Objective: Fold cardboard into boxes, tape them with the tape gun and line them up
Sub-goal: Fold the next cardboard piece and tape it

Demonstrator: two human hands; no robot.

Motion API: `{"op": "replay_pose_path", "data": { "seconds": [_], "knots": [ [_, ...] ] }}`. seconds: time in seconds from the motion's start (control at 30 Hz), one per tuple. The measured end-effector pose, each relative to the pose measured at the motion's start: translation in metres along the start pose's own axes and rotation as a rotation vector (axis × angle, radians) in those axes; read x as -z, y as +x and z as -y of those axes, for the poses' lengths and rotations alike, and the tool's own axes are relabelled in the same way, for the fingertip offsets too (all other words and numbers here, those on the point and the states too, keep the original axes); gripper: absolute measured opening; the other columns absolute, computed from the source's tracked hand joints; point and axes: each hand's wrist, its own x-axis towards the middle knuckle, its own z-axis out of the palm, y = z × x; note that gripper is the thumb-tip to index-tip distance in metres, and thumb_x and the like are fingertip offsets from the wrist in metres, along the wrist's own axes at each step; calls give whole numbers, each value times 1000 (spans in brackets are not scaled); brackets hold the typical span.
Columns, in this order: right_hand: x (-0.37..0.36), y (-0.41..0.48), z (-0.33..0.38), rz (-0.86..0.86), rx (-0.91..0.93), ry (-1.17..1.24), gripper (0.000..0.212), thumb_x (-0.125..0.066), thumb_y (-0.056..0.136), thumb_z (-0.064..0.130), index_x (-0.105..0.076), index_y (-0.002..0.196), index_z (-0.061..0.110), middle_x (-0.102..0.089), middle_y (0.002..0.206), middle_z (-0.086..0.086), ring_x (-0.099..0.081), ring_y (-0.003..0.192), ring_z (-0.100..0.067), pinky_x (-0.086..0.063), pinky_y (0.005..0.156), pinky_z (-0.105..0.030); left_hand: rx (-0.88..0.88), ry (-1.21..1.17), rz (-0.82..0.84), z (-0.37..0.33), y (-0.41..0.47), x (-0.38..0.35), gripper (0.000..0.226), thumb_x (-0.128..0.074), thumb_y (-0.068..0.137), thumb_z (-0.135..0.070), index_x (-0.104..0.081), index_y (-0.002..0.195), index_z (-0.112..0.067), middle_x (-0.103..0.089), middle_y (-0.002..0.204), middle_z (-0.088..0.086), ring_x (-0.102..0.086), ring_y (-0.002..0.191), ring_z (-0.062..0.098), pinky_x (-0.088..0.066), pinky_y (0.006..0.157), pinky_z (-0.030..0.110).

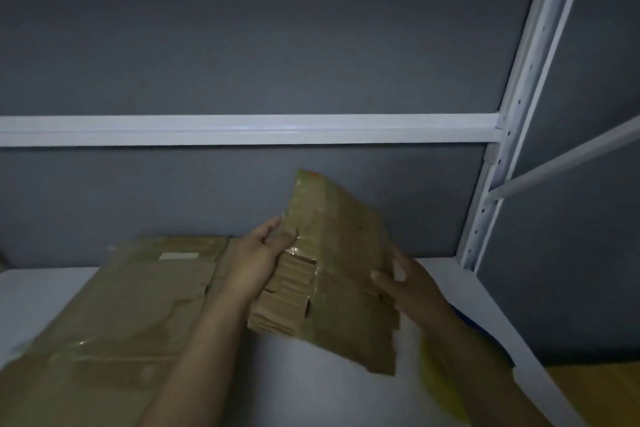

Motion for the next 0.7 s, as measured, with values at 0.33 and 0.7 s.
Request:
{"op": "replay_pose_path", "data": {
  "seconds": [0.33, 0.7],
  "knots": [
    [-2, 9, 7, 292, 24, 303, 77, -49, 60, 90, -45, 130, 55, -54, 136, 13, -54, 121, -11, -45, 103, -44, 152, 36, 144, -14, -32, -54, 51, -59, 92, -45, -67, 108, 3, -69, 107, 24, -66, 102, 36, -53, 92, 45],
    [24, 26, 44, 70, 47, 189, 78, -60, 84, 35, -16, 149, 37, -45, 136, 11, -48, 118, -13, -44, 96, -37, 123, 240, 144, -13, -18, -77, 30, -61, 94, -15, -61, 103, 14, -59, 74, 20, -56, 51, 16, -43, 45, 21]
  ]
}}
